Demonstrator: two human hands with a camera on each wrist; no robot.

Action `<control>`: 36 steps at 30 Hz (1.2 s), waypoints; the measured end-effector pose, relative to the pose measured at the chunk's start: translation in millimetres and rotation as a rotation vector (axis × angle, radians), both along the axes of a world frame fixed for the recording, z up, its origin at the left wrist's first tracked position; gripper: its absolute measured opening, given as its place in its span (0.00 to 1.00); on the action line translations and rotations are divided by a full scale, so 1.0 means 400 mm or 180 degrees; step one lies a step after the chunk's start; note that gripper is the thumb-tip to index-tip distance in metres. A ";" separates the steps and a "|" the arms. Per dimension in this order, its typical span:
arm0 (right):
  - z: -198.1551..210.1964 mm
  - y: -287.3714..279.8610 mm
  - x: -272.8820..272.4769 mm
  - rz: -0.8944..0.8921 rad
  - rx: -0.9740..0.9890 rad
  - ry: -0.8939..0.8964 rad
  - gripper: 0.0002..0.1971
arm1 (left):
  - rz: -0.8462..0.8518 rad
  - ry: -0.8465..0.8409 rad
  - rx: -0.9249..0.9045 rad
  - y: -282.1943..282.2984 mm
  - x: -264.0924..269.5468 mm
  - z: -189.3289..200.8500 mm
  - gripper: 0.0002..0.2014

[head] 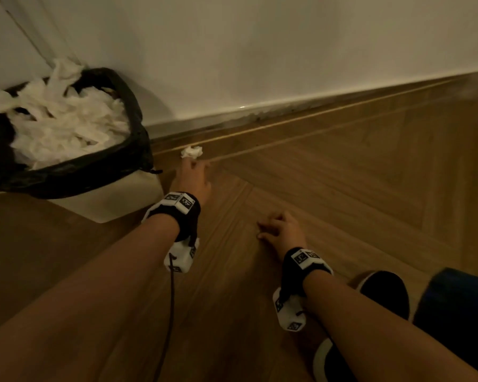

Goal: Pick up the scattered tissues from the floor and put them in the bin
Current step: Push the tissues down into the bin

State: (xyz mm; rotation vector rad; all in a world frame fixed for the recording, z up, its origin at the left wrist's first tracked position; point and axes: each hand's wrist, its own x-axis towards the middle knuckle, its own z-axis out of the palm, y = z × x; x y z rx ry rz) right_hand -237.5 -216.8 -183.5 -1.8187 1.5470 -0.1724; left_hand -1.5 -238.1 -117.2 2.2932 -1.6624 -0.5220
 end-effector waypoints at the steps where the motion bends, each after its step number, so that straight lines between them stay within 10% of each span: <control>1: -0.005 0.006 0.003 -0.0057 -0.0055 -0.0065 0.15 | 0.0061 -0.0014 0.0005 -0.002 0.007 -0.012 0.22; 4: -0.018 0.027 0.020 -0.0363 -0.0217 -0.0529 0.03 | 0.0139 0.0049 0.0026 -0.014 0.019 -0.038 0.26; 7: -0.021 0.046 0.036 -0.0812 -0.0351 -0.0832 0.16 | 0.0174 0.0094 0.0047 -0.031 0.019 -0.057 0.30; 11: -0.034 0.045 0.041 -0.0715 -0.0620 -0.0155 0.04 | 0.0338 0.0147 0.0119 -0.051 0.024 -0.080 0.31; 17: -0.013 0.012 0.076 -0.0406 -0.0295 0.0875 0.15 | 0.0450 0.0164 0.0167 -0.068 0.045 -0.094 0.30; 29: 0.089 -0.182 0.234 -0.0203 0.0313 0.0457 0.17 | -0.0191 -0.0169 0.0337 -0.205 0.097 -0.095 0.36; 36: 0.117 -0.238 0.278 -0.0053 0.0427 0.0461 0.19 | -0.0140 -0.0345 0.1055 -0.231 0.101 -0.095 0.13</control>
